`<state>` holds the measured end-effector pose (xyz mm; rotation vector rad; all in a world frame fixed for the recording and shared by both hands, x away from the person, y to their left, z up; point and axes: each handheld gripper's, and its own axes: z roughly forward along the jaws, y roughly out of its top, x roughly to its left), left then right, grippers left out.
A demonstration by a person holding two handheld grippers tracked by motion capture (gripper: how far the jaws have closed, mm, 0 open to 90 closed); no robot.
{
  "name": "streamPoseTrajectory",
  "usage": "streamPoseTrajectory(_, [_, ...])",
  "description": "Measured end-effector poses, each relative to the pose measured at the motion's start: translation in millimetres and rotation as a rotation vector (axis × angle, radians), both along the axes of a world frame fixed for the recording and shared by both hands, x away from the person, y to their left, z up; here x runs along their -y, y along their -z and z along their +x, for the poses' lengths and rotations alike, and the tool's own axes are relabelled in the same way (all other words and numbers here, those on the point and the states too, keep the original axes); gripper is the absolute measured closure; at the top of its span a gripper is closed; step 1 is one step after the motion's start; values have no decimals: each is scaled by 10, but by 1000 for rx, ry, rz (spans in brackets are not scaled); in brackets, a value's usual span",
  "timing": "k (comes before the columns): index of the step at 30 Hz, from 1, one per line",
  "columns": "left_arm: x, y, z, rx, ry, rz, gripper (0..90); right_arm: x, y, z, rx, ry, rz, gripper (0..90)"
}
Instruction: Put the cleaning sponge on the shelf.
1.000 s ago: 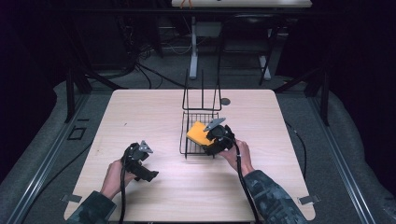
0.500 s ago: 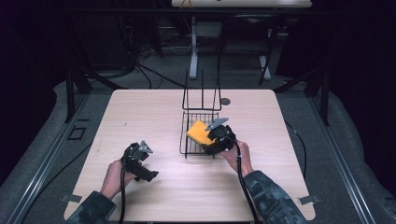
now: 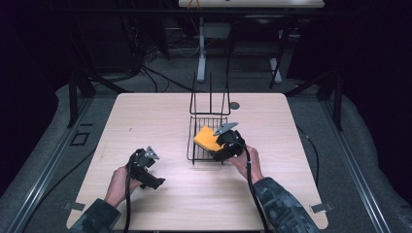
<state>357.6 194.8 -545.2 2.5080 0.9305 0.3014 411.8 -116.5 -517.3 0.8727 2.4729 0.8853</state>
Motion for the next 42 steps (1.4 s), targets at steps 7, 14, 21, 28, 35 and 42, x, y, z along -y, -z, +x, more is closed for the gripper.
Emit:
streamPoseTrajectory(7, [1,-1,4,-4,7,2,37,-21,21,12,-4,0,1,212])
streamPoseTrajectory(14, [-3,3,3,-2,-2,-1,37,-66,65,34,-25,4,2,210])
streamPoseTrajectory(21, [0,-2,3,-5,7,1,37,-85,113,69,-36,12,-21,188])
streamPoseTrajectory(28, [-1,-1,5,-6,8,0,37,-64,114,81,-40,22,-7,171])
streamPoseTrajectory(35, [3,0,4,-6,7,2,37,-80,131,110,-43,22,-15,175])
streamPoseTrajectory(42, [0,1,6,-5,5,3,37,-65,123,127,-57,28,12,139])
